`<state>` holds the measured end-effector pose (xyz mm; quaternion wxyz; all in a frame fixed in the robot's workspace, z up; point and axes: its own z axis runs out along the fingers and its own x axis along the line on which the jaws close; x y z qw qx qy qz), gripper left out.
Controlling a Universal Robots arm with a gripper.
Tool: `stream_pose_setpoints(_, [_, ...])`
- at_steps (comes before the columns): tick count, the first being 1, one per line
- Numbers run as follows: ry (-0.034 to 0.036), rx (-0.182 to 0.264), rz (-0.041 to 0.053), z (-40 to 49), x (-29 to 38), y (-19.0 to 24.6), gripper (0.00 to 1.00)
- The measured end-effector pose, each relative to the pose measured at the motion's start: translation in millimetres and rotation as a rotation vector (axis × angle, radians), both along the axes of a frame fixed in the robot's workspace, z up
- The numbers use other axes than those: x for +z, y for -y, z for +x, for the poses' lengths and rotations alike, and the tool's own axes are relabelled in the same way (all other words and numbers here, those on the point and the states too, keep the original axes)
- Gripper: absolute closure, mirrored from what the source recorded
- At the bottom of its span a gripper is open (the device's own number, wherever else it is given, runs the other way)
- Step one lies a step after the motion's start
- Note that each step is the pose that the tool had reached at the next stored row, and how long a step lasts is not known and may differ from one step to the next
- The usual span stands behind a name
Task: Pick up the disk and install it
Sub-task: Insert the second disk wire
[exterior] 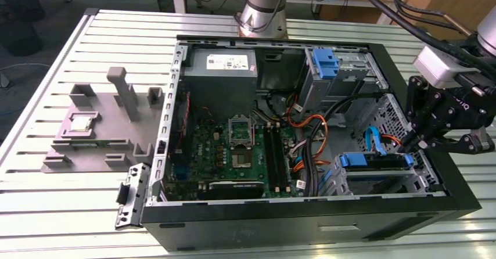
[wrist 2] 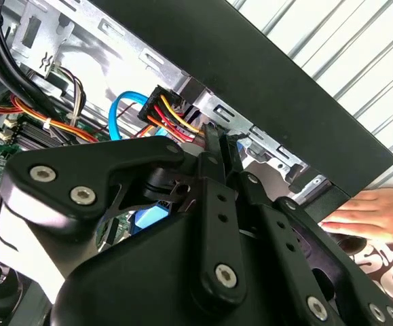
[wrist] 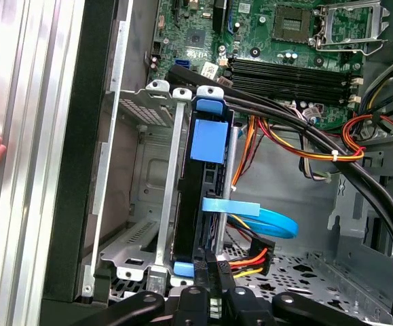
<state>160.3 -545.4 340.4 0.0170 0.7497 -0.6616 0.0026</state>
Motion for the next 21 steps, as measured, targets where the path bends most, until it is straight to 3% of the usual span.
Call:
stream_pose_setpoints(4, [0.0016,0.000,0.0002,-2.1,-0.2,-0.1,0.84])
stream_pose_setpoints(9, [0.0211,0.000,0.0003,-16.0,-0.1,0.0,0.84])
stream_pose_setpoints(12, [0.0297,0.000,0.0001,-19.1,0.1,0.1,0.84])
stream_pose_setpoints(21, [0.0321,-0.020,-0.0021,-19.5,3.1,0.2,0.84])
